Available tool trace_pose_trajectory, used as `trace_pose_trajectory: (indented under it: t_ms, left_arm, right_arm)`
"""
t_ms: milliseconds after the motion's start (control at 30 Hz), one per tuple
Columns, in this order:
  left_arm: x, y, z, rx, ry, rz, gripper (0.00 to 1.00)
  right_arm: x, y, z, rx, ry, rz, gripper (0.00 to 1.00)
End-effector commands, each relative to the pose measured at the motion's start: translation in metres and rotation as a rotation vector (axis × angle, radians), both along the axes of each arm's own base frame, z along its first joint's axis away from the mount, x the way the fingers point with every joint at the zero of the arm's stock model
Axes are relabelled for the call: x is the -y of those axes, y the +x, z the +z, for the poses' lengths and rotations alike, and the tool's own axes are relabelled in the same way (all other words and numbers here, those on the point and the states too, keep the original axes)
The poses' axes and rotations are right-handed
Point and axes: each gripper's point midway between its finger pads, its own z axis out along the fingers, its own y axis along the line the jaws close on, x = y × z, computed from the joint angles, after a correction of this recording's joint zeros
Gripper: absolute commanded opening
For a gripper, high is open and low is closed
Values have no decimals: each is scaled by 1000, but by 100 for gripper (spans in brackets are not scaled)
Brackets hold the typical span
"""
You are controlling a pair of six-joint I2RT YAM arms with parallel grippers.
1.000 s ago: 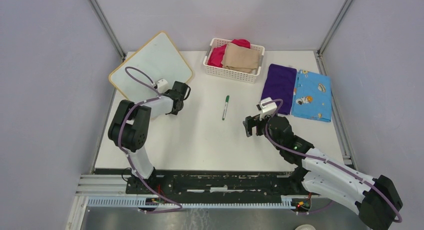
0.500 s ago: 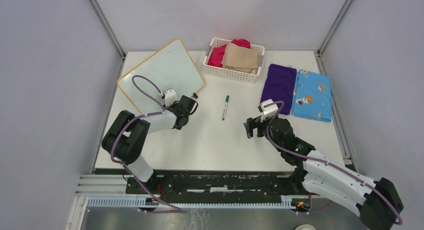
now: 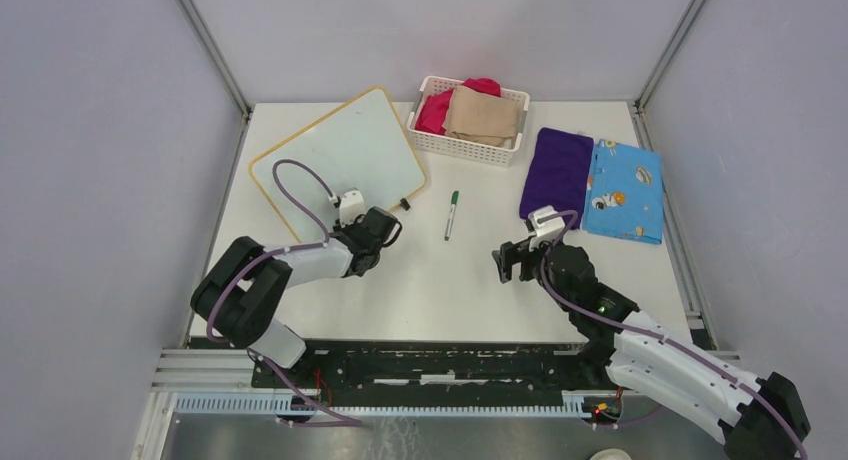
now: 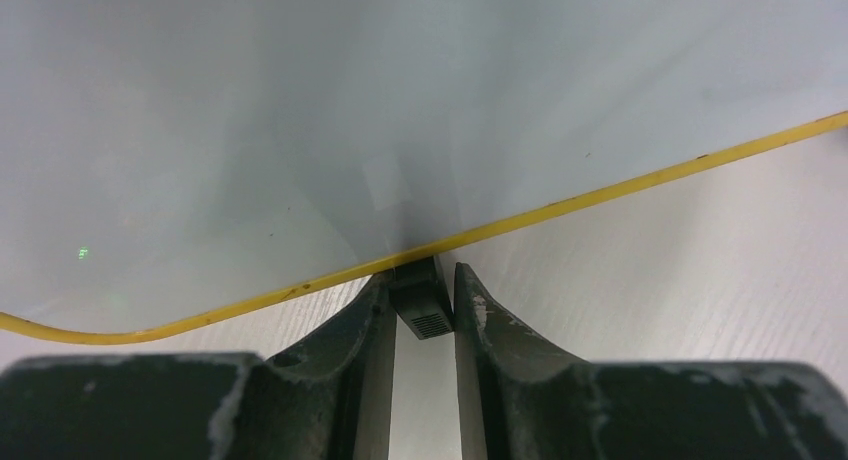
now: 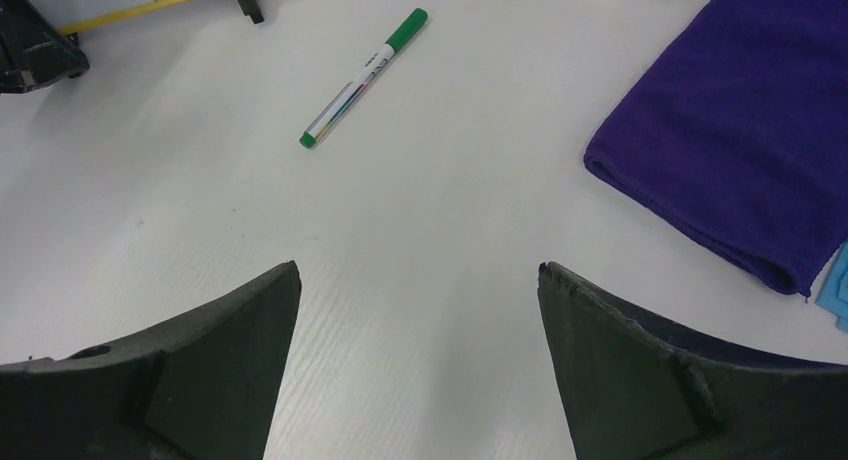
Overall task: Write a sentence on the whiteboard
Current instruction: Move the whiteboard stand to the center of the board.
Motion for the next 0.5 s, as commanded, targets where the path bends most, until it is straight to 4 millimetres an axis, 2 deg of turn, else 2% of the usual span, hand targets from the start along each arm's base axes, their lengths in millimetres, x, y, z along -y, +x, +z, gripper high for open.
trace_pose_trajectory:
  t_ms: [0, 267, 467]
  left_arm:
    - [42, -3, -12, -54, -9, -220, 2]
    - [77, 17, -6, -31, 15, -304, 2]
    - [87, 29, -4, -26, 27, -324, 2]
  right_arm:
    - [0, -3, 2, 4, 33, -2, 94]
    - [11, -7, 0, 3, 9, -31, 94]
    - [16, -7, 0, 3, -6, -45, 94]
